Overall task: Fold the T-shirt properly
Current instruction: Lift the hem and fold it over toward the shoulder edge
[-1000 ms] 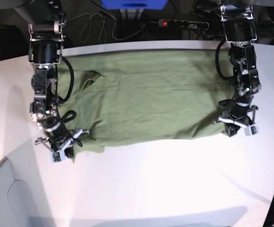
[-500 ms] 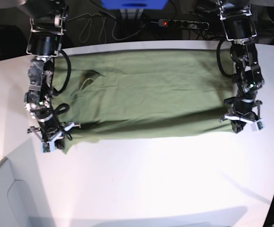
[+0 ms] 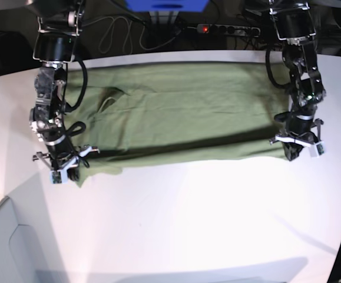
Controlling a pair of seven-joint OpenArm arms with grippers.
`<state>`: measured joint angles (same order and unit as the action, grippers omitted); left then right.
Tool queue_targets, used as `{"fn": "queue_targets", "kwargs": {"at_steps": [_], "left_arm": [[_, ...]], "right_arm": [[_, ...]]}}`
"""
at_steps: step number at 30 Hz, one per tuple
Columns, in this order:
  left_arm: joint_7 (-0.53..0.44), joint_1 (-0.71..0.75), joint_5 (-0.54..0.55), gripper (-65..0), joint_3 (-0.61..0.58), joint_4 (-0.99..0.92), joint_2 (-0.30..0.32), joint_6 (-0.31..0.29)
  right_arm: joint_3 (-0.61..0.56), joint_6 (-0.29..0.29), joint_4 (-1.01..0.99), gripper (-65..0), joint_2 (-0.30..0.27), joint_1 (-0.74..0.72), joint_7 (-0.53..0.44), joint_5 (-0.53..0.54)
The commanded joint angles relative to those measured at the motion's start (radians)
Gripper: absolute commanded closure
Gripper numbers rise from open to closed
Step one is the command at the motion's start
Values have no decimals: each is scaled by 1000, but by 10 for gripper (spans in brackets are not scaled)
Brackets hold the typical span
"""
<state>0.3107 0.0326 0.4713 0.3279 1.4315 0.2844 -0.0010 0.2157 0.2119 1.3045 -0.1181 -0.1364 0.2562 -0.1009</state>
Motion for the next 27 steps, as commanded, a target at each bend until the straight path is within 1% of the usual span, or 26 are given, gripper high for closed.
{"fn": "queue_targets", "kwargs": {"at_steps": [1,15,19,23,27], "left_arm": [[-31,-3,5,0,6,18,16,0],[-31,37,5,0,7,16,17,0],[-31,37,5,0,7,21,23,0],[-23,34,5,0,56,32,19,0],[-21,36,5,0,60,47,19,0]], "right_arm": [[4,4,33,-1,-10,-12,-27,8],[6,4,62,-1,-15,74,-25,8],[49,4,103,-1,-10,99,-25,8],[55,4,157,-1,-10,122,-24,8],[57,4,163,-1,-10,136,-22,8]]}}
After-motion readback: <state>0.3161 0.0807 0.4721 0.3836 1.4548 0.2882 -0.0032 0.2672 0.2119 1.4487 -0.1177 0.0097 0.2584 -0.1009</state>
